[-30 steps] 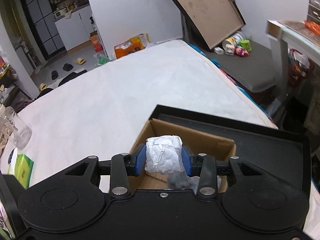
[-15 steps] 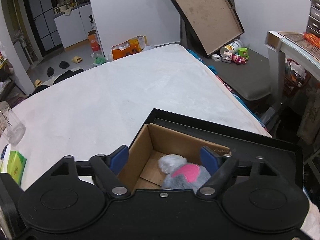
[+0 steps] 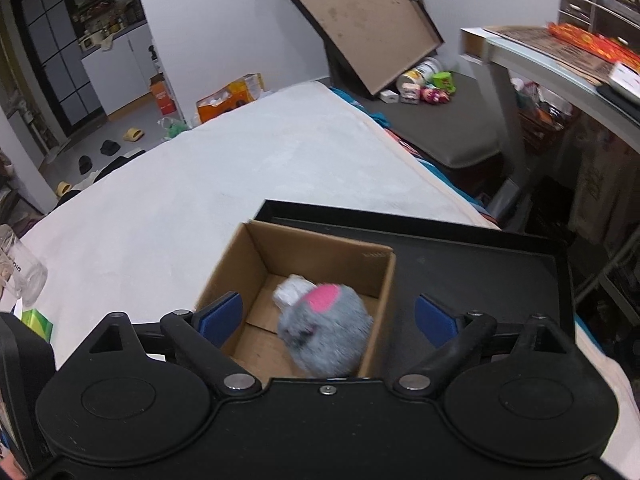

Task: Organize soft objects
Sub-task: 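Move the right gripper back over the remaining plushes on the tray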

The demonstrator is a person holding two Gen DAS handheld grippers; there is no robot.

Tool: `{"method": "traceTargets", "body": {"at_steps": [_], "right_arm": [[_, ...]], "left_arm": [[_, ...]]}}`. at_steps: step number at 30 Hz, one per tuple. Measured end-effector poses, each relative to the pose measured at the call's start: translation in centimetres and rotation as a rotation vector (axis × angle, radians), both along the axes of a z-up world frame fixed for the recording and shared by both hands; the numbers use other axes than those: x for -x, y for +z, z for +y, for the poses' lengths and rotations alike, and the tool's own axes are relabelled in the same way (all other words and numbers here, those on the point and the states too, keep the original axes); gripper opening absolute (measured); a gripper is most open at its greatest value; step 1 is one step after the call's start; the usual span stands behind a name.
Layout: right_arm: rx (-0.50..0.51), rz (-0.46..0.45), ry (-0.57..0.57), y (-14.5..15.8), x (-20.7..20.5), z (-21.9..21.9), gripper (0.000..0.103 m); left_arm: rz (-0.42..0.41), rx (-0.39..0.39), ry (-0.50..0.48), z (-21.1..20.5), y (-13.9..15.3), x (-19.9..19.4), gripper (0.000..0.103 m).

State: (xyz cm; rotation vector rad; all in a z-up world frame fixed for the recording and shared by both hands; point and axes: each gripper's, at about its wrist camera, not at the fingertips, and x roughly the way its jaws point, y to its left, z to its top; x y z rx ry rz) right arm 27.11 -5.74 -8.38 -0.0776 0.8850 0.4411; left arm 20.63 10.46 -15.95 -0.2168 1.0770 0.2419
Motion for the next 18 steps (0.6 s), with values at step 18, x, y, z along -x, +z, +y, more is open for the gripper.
{"method": "traceTargets", "body": {"at_steps": [18], "right_arm": [[-0.027, 0.081, -0.095, -1.8, 1.6, -8.3, 0.098]], "left_arm": [[0.005, -0.067, -0.035, -2.1, 1.2, 0.0, 0.071]]}}
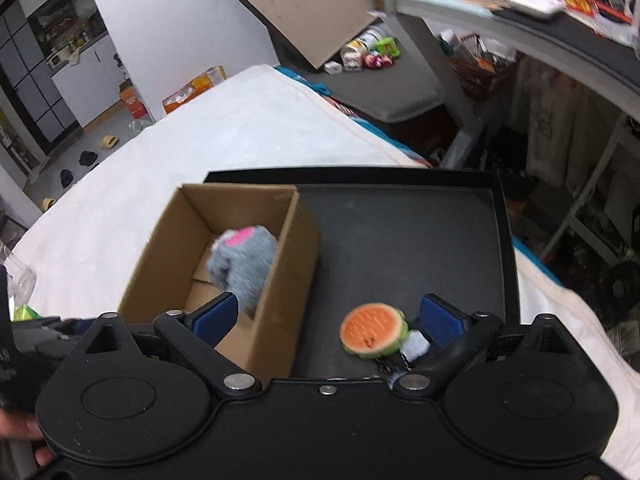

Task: Organize soft objects
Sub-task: 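Move the right gripper back over the remaining plushes on the tray, then grasp the blue denim plush with the right gripper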

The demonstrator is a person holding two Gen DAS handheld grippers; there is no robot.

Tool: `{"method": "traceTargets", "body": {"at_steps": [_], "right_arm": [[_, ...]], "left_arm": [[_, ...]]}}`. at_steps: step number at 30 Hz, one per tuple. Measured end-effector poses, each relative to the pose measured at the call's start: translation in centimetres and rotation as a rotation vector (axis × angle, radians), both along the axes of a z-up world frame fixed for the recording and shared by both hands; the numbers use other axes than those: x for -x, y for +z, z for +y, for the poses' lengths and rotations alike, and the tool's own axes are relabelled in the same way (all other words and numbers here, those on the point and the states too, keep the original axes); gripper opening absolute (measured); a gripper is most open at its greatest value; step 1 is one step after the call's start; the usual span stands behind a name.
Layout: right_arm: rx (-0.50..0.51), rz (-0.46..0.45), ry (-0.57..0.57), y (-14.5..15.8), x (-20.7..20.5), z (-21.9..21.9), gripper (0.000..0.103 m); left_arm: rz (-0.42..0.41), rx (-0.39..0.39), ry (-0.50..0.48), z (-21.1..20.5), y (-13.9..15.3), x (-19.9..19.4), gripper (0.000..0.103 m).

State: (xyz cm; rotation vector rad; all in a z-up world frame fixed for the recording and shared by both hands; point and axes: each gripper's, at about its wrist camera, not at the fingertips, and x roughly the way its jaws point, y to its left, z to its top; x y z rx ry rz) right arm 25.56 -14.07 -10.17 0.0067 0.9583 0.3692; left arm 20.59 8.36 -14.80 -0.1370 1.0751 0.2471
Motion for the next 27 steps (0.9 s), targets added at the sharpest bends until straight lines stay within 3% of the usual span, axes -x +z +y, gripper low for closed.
{"method": "traceTargets", "body": {"at_steps": [5, 27], "right_arm": [[0.003, 0.022, -0.024, -0.9, 0.2, -2.0, 0.098], [-0.032, 0.165, -0.055, -6.7, -0.7, -5.9, 0.096]], "left_arm": [[0.004, -0.020, -0.003, -0.4, 0.2, 0.0, 0.082], [0.066, -0.129, -0.035, -3.0, -0.7, -1.5, 0.083]]}}
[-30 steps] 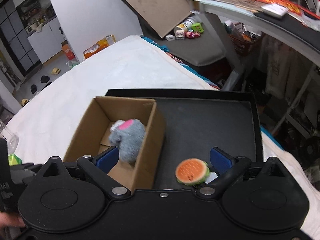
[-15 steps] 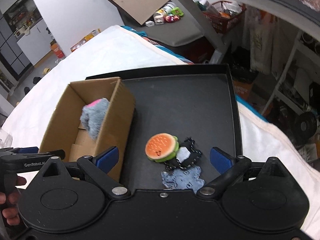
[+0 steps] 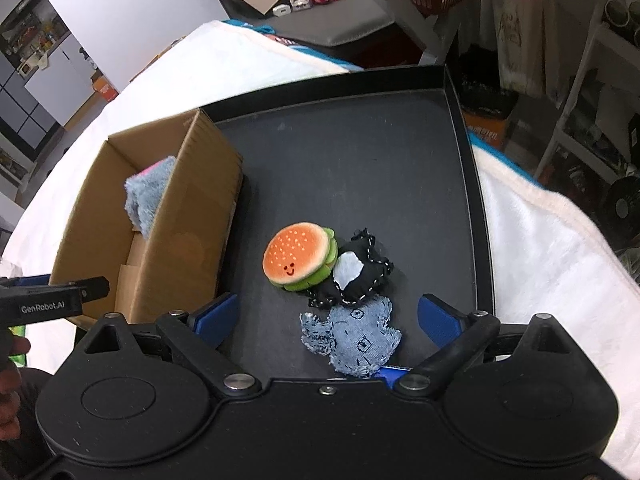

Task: Organize soft objects
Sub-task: 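Grasp the blue denim plush with the right gripper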

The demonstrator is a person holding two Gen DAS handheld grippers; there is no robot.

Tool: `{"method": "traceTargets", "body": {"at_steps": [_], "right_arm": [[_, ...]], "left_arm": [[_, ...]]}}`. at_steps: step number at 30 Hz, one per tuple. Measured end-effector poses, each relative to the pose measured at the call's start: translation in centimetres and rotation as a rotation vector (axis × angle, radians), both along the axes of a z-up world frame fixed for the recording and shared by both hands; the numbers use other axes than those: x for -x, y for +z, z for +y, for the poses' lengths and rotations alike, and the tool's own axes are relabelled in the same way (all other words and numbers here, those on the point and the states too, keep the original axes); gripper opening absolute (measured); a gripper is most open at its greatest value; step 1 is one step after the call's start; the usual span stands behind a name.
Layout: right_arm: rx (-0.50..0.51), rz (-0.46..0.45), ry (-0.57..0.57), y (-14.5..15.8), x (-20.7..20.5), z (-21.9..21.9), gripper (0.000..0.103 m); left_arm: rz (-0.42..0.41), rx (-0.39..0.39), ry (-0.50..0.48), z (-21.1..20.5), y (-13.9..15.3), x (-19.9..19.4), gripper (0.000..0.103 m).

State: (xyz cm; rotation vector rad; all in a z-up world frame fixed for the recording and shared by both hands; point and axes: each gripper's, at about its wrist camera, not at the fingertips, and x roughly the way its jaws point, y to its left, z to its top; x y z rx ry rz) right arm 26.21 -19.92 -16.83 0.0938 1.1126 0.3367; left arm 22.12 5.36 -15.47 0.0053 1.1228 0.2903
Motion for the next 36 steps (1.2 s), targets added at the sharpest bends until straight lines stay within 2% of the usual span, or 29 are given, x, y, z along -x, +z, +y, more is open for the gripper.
{"method": "traceTargets", "body": {"at_steps": [9, 11, 13, 18, 20, 23, 24, 25, 36], "right_arm": [[0.025, 0.059, -0.004, -2.4, -0.9, -0.8, 0.089], [0.025, 0.069, -0.004, -2.8, -1.0, -0.8, 0.086], [0.029, 0.085, -0.004, -3.1, -1.1, -0.7, 0.075], [0.029, 0.098, 0.005, -3.3, -1.1, -0.2, 0.074], [0.041, 0.107, 0.020, -3.6, -1.0, 0.0, 0.070], [0.070, 0.141, 0.038, -4.5, -1.0, 0.3, 0.035], [0.060, 0.155, 0.036, -4.7, -1.0, 0.2, 0.026], [0.044, 0.160, 0.030, -4.7, -1.0, 0.0, 0.023], [0.003, 0.114, 0.017, -2.5, -0.5, -0.1, 0.021]], "left_arm": [[0.018, -0.040, 0.002, -1.1, -0.2, -0.9, 0.083], [0.024, -0.043, 0.008, -1.1, -0.3, -1.1, 0.083], [0.028, -0.049, 0.010, -1.1, -0.3, -1.1, 0.083], [0.033, -0.062, 0.015, -1.1, -0.4, -1.3, 0.083], [0.034, -0.063, 0.014, -1.1, -0.4, -1.4, 0.083], [0.033, -0.064, 0.015, -1.1, -0.4, -1.4, 0.083], [0.033, -0.062, 0.015, -1.0, -0.4, -1.4, 0.083], [0.033, -0.061, 0.016, -1.0, -0.4, -1.4, 0.083], [0.015, -0.040, 0.037, 0.4, 0.0, -0.8, 0.083]]}}
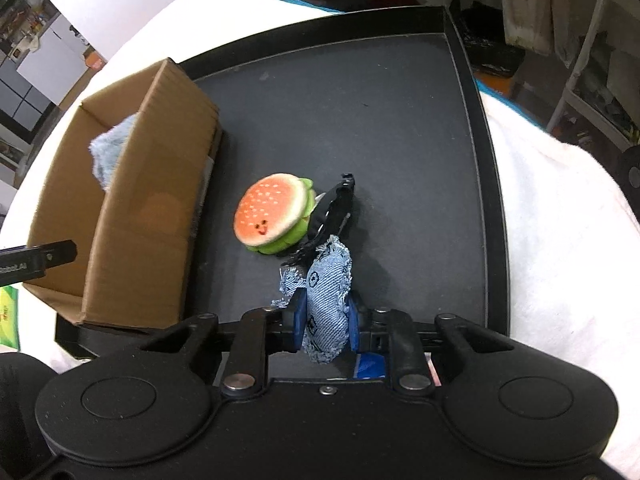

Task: Organize soft objects
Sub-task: 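Grasp the blue denim plush with the right gripper, then carry the blue denim plush into the box and open the right gripper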

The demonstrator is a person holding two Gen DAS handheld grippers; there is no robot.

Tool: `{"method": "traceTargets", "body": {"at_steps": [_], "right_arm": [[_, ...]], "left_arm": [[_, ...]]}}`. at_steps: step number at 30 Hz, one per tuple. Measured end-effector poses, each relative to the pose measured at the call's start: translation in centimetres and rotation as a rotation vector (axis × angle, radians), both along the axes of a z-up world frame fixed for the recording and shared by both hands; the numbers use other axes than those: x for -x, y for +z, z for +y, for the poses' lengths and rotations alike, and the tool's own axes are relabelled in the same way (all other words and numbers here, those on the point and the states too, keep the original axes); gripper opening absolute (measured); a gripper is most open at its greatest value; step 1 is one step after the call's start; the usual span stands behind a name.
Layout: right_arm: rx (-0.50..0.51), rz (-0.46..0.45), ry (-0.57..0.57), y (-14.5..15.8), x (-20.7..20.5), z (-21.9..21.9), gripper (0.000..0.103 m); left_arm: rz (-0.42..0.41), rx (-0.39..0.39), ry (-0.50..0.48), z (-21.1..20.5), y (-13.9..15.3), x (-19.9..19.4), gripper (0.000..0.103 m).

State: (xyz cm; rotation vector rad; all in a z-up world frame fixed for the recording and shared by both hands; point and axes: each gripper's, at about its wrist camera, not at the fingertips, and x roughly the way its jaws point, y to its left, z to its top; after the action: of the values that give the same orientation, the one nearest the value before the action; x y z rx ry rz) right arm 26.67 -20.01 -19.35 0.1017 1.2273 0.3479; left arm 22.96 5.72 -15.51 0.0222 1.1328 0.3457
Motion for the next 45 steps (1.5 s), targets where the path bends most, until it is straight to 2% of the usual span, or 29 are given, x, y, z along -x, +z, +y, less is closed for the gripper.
{"method": "traceTargets", "body": {"at_steps": [10, 19, 27, 39, 42, 45], "right_arm": [[0.014, -0.046, 0.016, 2.2, 0.1, 1.0, 0.021], [0.034, -0.114, 0.035, 4.7, 0.0, 2.6, 0.021], [0.042, -0.184, 0.049, 7.6, -0.2, 5.1, 0.021], [0.045, -0.232, 0.105, 9.5, -0.1, 9.4, 0.021], [0.040, -0.244, 0.130, 9.9, 0.0, 10.6, 0.021], [0.039, -0.254, 0.159, 10.2, 0.2, 12.0, 0.021]], "left_arm": [[-0.033, 0.049, 0.028, 1.9, 0.6, 0.5, 0.083], [-0.045, 0.101, 0.035, 3.0, -0.3, 0.9, 0.083], [-0.075, 0.146, 0.031, 3.6, -0.7, 1.3, 0.083], [-0.128, 0.187, 0.013, 4.3, -0.5, 2.2, 0.082], [-0.148, 0.207, 0.015, 4.4, -0.3, 2.4, 0.079], [-0.167, 0.218, 0.014, 4.6, -0.2, 2.4, 0.069]]}}
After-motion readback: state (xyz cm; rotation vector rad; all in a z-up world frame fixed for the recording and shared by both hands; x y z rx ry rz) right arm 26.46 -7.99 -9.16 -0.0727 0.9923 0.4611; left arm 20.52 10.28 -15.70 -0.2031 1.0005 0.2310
